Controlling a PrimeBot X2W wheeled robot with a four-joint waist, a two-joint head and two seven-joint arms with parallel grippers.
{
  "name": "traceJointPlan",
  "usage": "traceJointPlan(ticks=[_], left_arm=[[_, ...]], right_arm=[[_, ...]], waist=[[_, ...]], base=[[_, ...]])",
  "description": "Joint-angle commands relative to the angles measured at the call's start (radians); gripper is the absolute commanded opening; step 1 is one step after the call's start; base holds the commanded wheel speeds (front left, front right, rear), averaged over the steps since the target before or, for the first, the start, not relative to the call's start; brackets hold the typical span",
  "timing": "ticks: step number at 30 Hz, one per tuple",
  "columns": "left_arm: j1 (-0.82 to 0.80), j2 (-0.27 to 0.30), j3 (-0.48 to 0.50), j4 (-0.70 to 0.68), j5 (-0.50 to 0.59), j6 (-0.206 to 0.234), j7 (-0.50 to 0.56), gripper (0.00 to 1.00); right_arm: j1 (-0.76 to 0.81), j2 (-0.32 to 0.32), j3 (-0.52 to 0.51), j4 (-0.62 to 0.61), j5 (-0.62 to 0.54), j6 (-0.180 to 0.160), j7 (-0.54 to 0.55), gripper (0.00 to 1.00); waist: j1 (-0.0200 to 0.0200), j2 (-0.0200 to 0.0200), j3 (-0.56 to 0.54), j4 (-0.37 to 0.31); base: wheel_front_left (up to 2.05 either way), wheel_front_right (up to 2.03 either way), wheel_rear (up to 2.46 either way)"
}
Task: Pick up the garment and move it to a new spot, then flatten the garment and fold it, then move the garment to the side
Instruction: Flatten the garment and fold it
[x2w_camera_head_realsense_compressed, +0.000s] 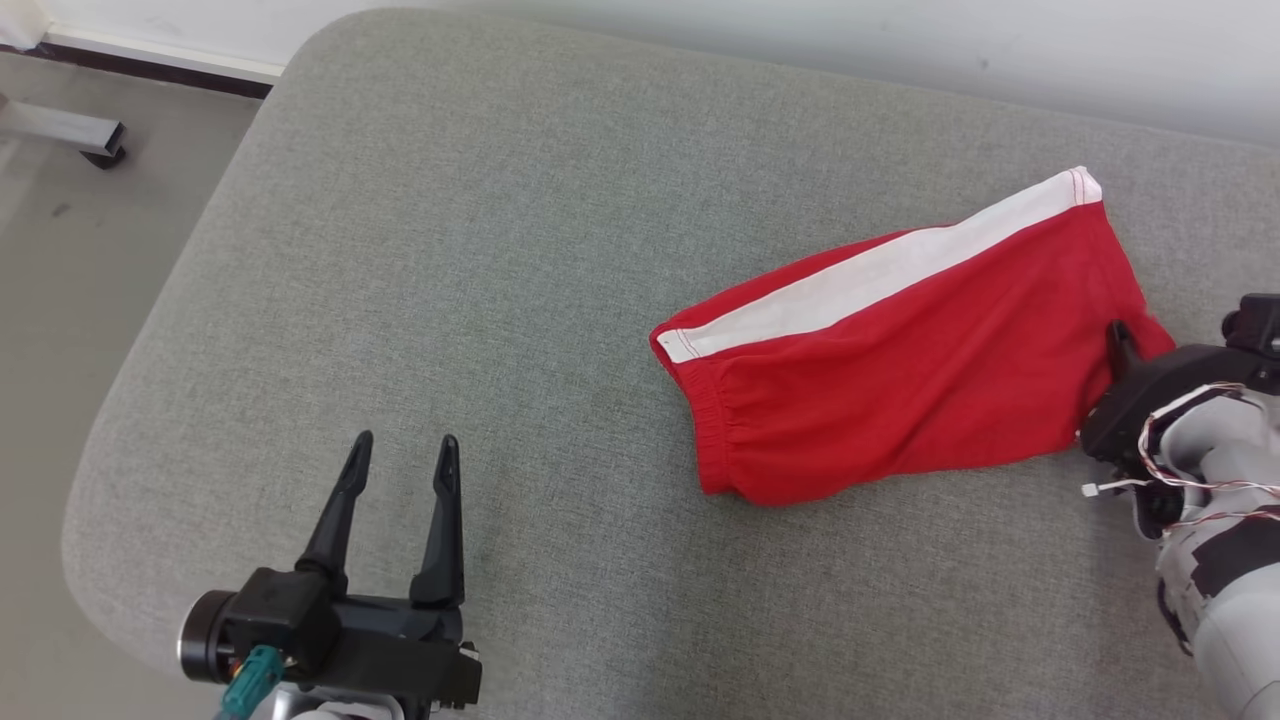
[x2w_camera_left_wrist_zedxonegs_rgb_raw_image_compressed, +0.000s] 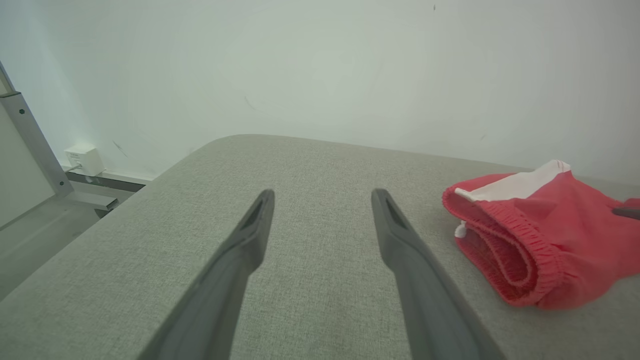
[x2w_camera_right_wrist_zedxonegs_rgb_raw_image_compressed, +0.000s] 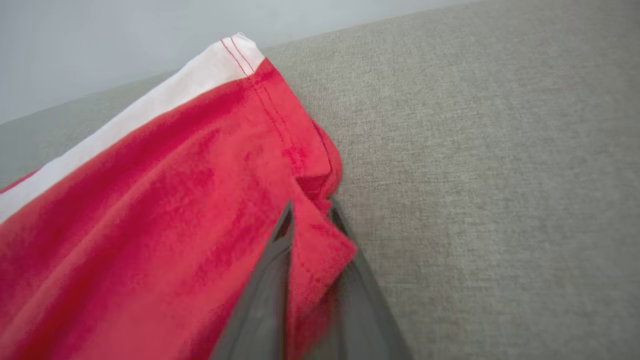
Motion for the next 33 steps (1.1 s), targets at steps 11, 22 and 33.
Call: traceJointPlan(ticks=[11, 22, 33], left_arm=[[0.047, -0.002, 0.019, 0.006, 0.022, 0.006, -0.003, 1.0], [0.099, -0.002, 0.068, 0.006, 0.055, -0.009, -0.003, 1.0], [0.127, -0.002, 0.094, 0.005, 0.069, -0.02, -0.003, 1.0]], right_arm=[[0.144, 0.008, 0.043, -0.159, 0.125, -0.003, -0.084, 0.0], [0.432, -0.071, 0.034, -0.385, 0.291, -0.003, -0.14, 0.0], [0.589, -0.105, -0.03, -0.485, 0.298, -0.003, -0.149, 0.0]], waist=[[0.0, 0.0, -0.076, -0.08], [0.0, 0.0, -0.142, -0.198], [0.0, 0.0, -0.176, -0.25]], base=[[0.0, 0.0, 0.0], [0.0, 0.0, 0.0], [0.0, 0.0, 0.0]])
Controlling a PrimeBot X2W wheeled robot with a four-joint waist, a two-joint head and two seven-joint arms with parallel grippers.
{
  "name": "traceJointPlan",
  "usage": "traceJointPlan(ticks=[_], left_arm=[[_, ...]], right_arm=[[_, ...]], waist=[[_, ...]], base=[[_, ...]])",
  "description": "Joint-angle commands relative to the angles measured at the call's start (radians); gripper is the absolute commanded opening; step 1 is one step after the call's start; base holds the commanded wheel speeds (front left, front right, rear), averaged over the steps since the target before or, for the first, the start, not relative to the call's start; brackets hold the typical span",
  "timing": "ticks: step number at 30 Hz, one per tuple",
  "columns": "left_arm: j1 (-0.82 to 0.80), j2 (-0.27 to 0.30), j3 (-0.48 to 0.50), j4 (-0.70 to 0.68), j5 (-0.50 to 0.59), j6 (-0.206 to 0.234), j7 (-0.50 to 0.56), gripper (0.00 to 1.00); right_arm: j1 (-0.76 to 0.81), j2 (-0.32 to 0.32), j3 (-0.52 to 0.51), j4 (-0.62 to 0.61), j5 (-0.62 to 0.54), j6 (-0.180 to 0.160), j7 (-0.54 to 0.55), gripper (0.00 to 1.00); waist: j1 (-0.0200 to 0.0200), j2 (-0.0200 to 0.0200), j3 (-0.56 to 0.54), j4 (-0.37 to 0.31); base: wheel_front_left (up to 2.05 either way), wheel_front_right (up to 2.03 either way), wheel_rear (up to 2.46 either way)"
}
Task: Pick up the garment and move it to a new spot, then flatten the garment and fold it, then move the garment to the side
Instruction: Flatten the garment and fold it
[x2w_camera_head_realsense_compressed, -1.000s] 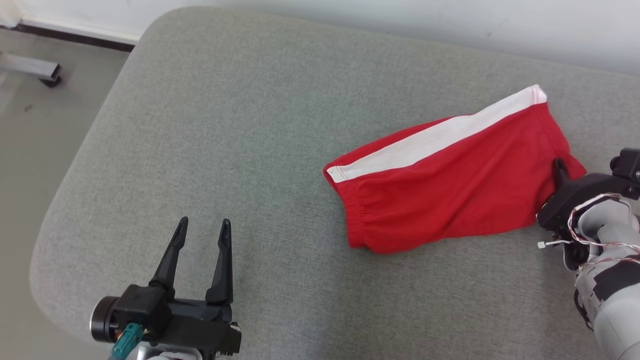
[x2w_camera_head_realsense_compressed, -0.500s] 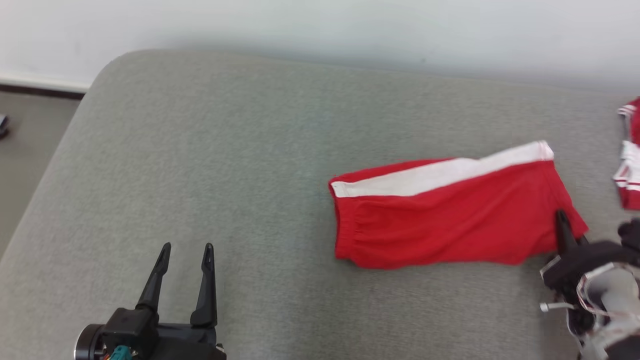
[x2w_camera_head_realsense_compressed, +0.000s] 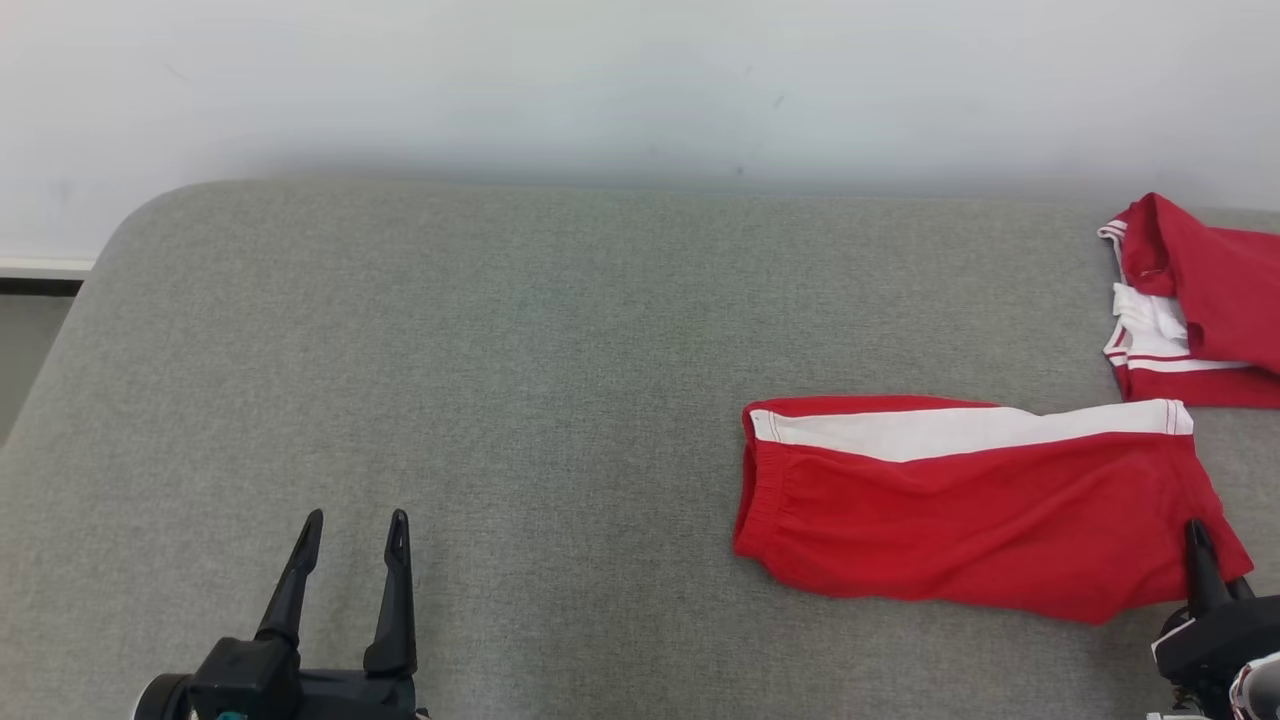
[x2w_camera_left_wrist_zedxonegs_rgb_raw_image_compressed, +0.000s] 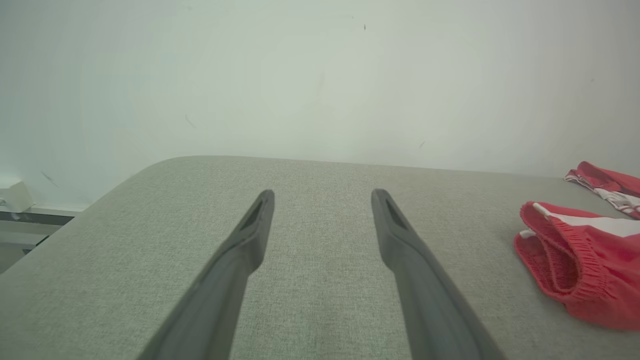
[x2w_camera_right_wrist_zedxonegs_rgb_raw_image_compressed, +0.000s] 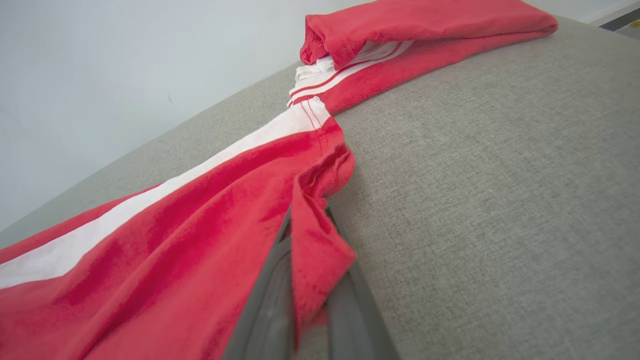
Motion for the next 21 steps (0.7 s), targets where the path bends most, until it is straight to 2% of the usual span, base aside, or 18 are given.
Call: traceJointPlan(ticks=[1, 12, 15, 21], left_arm=[[0.019, -0.001, 0.006, -0.004, 0.009, -0.005, -0.003, 1.0], [0.037, -0.001, 0.027, 0.011, 0.027, -0.011, -0.003, 1.0], [0.036, -0.001, 0.027, 0.015, 0.028, -0.014, -0.003, 1.0], [0.032, -0.001, 0.016, 0.017, 0.024, -0.016, -0.003, 1.0]], right_arm=[[0.005, 0.002, -0.007, -0.01, -0.019, -0.003, -0.006, 0.0], [-0.014, 0.075, 0.036, -0.138, -0.112, -0.003, 0.027, 0.0], [0.001, 0.12, 0.081, -0.225, -0.159, -0.003, 0.059, 0.0], [0.021, 0.177, 0.129, -0.321, -0.215, -0.003, 0.108, 0.0]], waist=[[0.0001, 0.0001, -0.011, -0.015], [0.0001, 0.0001, -0.047, -0.027], [0.0001, 0.0001, -0.059, -0.019], [0.0001, 0.0001, -0.067, 0.004]], base=[[0.0, 0.0, 0.0], [0.0, 0.0, 0.0], [0.0, 0.0, 0.0], [0.0, 0.0, 0.0]])
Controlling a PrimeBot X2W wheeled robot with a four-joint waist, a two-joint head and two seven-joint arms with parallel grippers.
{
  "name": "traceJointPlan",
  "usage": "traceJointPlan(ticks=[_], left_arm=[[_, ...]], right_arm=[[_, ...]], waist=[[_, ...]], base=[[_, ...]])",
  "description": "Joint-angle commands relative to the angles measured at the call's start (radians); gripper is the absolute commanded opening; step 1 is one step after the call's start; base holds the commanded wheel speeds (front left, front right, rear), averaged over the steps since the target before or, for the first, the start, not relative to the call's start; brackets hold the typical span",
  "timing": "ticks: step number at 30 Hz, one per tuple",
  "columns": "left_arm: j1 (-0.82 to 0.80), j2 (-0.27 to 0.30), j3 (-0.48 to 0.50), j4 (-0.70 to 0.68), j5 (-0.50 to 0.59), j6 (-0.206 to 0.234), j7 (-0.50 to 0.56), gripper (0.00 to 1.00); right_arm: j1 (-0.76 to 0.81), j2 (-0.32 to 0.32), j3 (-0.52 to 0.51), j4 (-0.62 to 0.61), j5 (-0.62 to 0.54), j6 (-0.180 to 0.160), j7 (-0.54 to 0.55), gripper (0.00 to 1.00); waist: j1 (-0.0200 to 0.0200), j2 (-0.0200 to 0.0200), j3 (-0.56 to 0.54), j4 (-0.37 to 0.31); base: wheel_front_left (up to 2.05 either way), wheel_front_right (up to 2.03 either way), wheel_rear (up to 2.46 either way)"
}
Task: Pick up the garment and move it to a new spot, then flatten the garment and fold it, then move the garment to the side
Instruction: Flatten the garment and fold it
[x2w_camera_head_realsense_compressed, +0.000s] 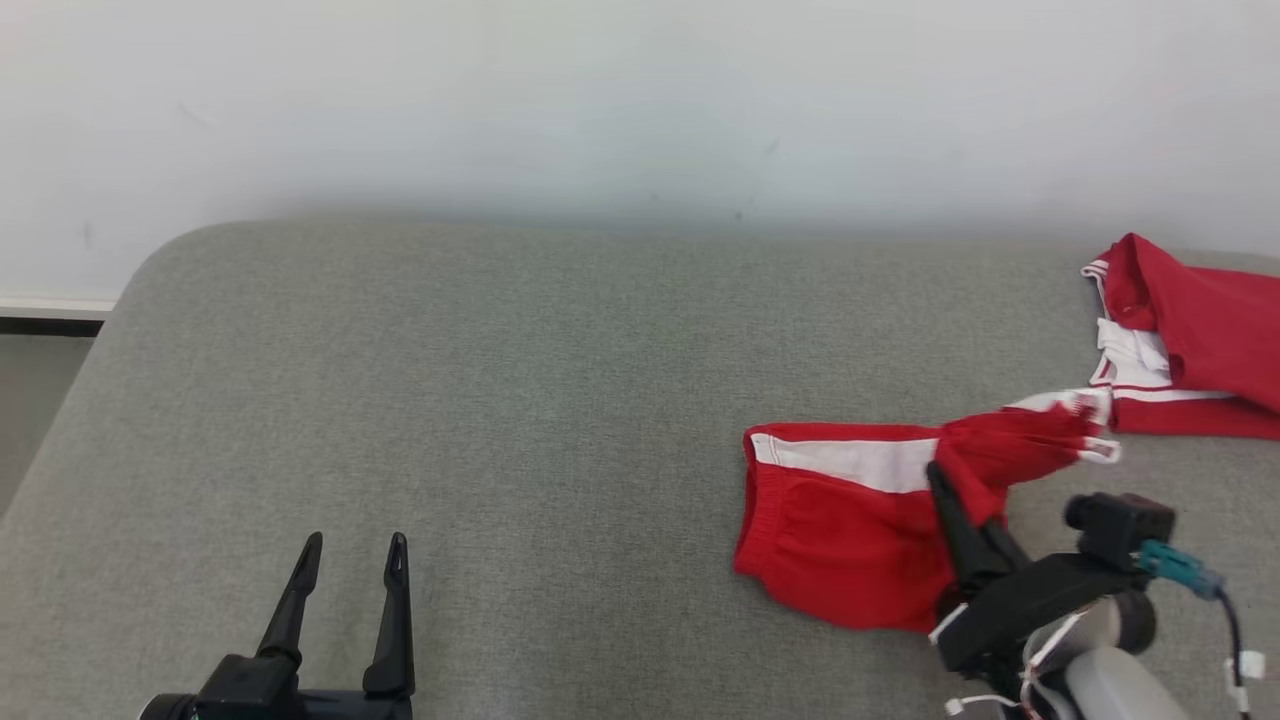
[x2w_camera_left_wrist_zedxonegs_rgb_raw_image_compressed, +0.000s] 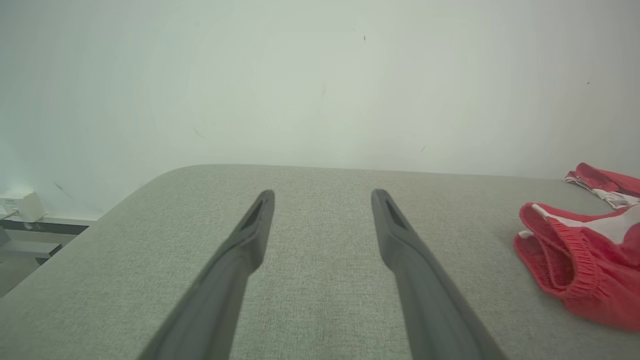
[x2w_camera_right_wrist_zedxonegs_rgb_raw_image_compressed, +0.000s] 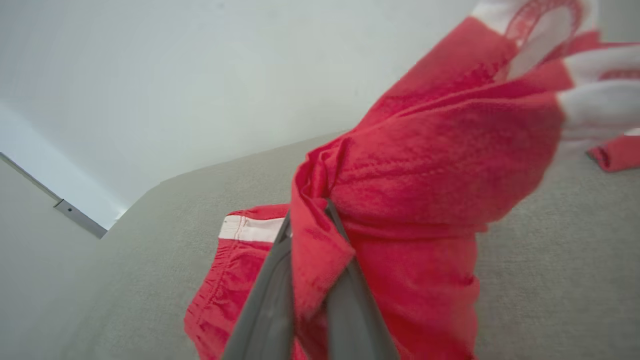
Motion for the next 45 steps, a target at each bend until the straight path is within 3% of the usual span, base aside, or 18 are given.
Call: traceJointPlan(ticks=[1, 6, 13, 22, 32, 33, 34, 45], left_arm=[[0.007, -0.001, 0.0, 0.002, -0.005, -0.007, -0.003, 1.0], [0.001, -0.001, -0.011, 0.003, -0.011, -0.004, -0.003, 1.0], [-0.017, -0.001, -0.032, 0.01, -0.023, -0.005, -0.003, 1.0], [-0.026, -0.001, -0.037, 0.014, -0.033, 0.0, -0.003, 1.0], [-0.025, -0.001, -0.03, 0.011, -0.037, 0.001, -0.003, 1.0], [-0.026, -0.001, -0.031, 0.012, -0.037, 0.0, -0.003, 1.0], [-0.026, -0.001, -0.032, 0.012, -0.038, 0.0, -0.003, 1.0], [-0.004, -0.001, -0.019, 0.006, -0.033, 0.006, -0.003, 1.0]], right_arm=[[0.015, 0.012, 0.009, -0.012, -0.011, -0.003, 0.009, 0.0], [0.018, 0.065, 0.038, -0.049, -0.043, -0.003, 0.051, 0.0], [0.023, 0.117, 0.044, 0.002, -0.058, -0.003, 0.075, 0.0], [-0.014, 0.139, 0.046, 0.121, -0.074, -0.003, 0.045, 0.0], [-0.051, 0.144, 0.106, 0.147, -0.038, -0.003, -0.004, 0.0], [-0.055, 0.141, 0.113, 0.149, -0.045, -0.003, -0.011, 0.9], [-0.057, 0.14, 0.121, 0.149, -0.045, -0.003, -0.017, 1.0], [-0.026, 0.06, 0.15, 0.018, -0.033, -0.003, -0.121, 1.0]], waist=[[0.0001, 0.0, -0.003, 0.012], [0.0001, 0.0, 0.001, 0.036], [0.0001, 0.0, 0.017, 0.067], [0.0001, 0.0, 0.03, 0.072], [0.0001, 0.0, 0.035, 0.065], [0.0001, 0.0, 0.036, 0.065], [0.0001, 0.0, 0.036, 0.065], [0.0001, 0.0, 0.025, 0.039]], base=[[0.0, 0.0, 0.0], [0.0, 0.0, 0.0], [0.0, 0.0, 0.0], [0.0, 0.0, 0.0], [0.0, 0.0, 0.0], [0.0, 0.0, 0.0], [0.0, 0.0, 0.0], [0.0, 0.0, 0.0]])
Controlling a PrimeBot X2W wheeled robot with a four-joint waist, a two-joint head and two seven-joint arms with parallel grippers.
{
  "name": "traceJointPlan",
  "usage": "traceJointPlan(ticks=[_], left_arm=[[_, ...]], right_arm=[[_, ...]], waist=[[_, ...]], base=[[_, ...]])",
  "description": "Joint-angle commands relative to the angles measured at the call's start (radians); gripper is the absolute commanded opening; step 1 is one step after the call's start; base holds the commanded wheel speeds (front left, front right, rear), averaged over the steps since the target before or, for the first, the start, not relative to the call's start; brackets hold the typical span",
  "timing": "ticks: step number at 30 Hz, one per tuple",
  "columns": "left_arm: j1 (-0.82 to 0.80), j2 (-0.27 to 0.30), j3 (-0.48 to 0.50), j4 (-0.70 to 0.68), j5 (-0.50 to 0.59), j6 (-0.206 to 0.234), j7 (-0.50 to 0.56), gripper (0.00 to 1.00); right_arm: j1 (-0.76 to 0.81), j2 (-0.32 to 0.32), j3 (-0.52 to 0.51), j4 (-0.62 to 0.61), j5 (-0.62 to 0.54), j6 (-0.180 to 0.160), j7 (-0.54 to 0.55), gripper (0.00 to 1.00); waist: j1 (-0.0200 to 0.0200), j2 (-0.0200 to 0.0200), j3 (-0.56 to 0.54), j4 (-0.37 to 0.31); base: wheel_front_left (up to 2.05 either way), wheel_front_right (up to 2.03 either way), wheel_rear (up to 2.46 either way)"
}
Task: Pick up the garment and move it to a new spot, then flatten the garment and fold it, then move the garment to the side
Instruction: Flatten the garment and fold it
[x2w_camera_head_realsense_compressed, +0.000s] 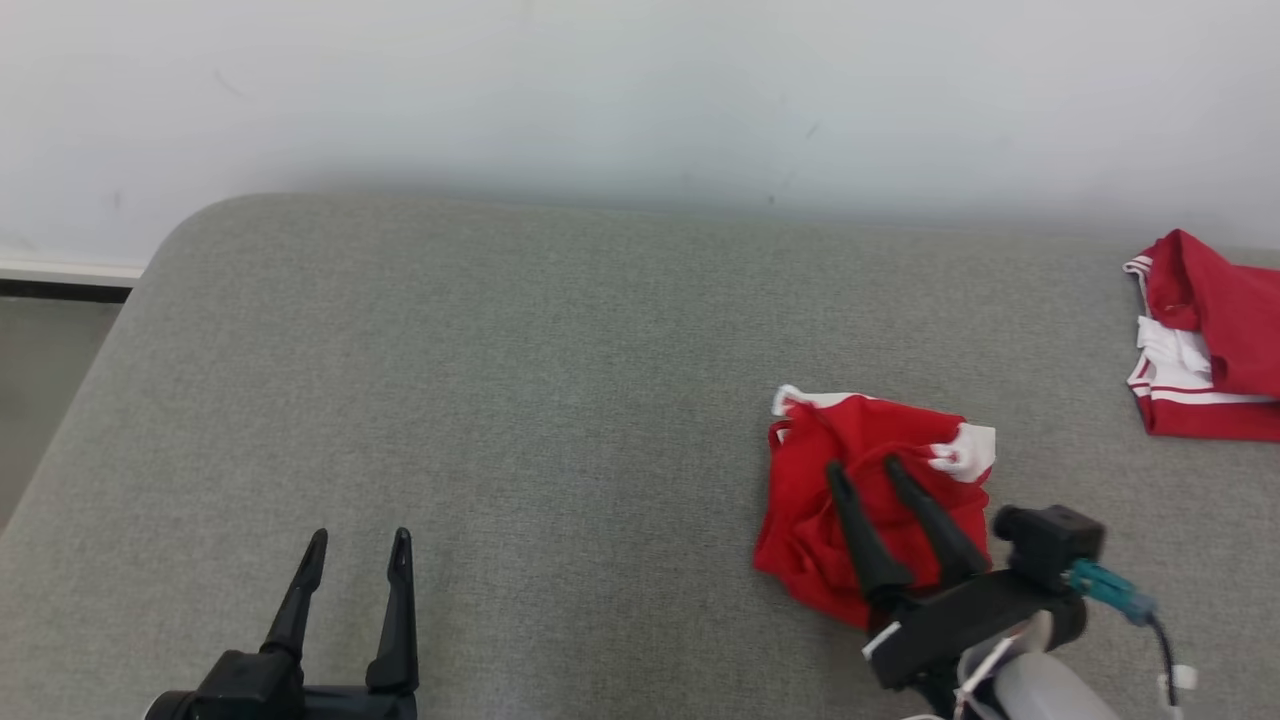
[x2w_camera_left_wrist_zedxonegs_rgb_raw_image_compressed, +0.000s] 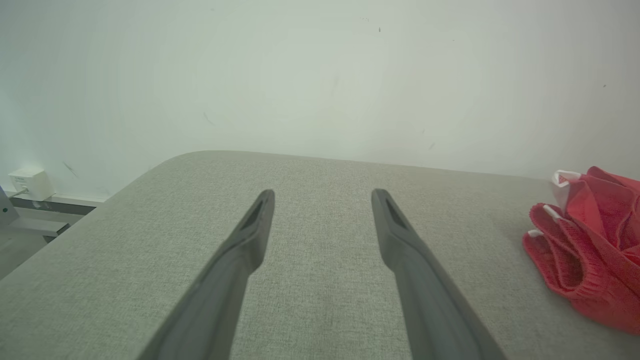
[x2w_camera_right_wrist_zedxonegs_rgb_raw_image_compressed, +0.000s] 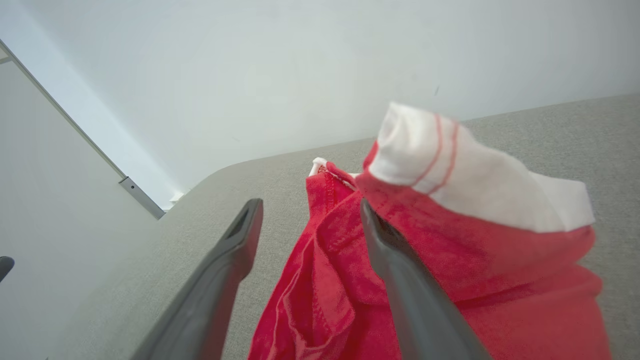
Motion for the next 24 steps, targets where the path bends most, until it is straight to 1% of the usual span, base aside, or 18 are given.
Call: traceJointPlan(ticks=[1, 6, 10, 17, 20, 24], left_arm=[[0.01, -0.001, 0.007, -0.005, 0.006, 0.004, -0.003, 1.0], [0.024, -0.001, 0.026, -0.015, 0.013, 0.006, -0.003, 1.0], [0.028, -0.002, 0.044, -0.023, 0.018, 0.005, -0.003, 1.0], [0.016, -0.001, 0.038, -0.013, 0.023, -0.001, -0.003, 1.0], [0.021, -0.001, 0.036, -0.013, 0.023, -0.003, -0.003, 1.0], [0.034, -0.001, 0.045, -0.022, 0.022, -0.004, -0.003, 1.0]], right_arm=[[0.023, -0.021, -0.015, -0.027, 0.011, -0.003, -0.013, 1.0], [0.083, -0.05, -0.09, -0.135, 0.017, -0.003, -0.03, 1.0], [0.151, -0.052, -0.16, -0.212, 0.025, -0.003, -0.035, 1.0], [0.179, -0.045, -0.175, -0.261, 0.016, -0.003, -0.037, 1.0], [0.193, -0.033, -0.223, -0.28, 0.007, -0.003, -0.037, 1.0], [0.24, -0.011, -0.313, -0.306, -0.017, -0.003, -0.037, 1.0]], waist=[[0.0, -0.0001, -0.005, -0.011], [0.0, -0.0001, -0.011, -0.037], [0.0, -0.0001, -0.012, -0.063], [0.0, -0.0001, -0.017, -0.067], [0.0, -0.0001, -0.024, -0.065], [0.0, -0.0001, -0.033, -0.063]], base=[[0.0, 0.0, 0.0], [0.0, 0.0, 0.0], [0.0, 0.0, 0.0], [0.0, 0.0, 0.0], [0.0, 0.0, 0.0], [0.0, 0.0, 0.0]])
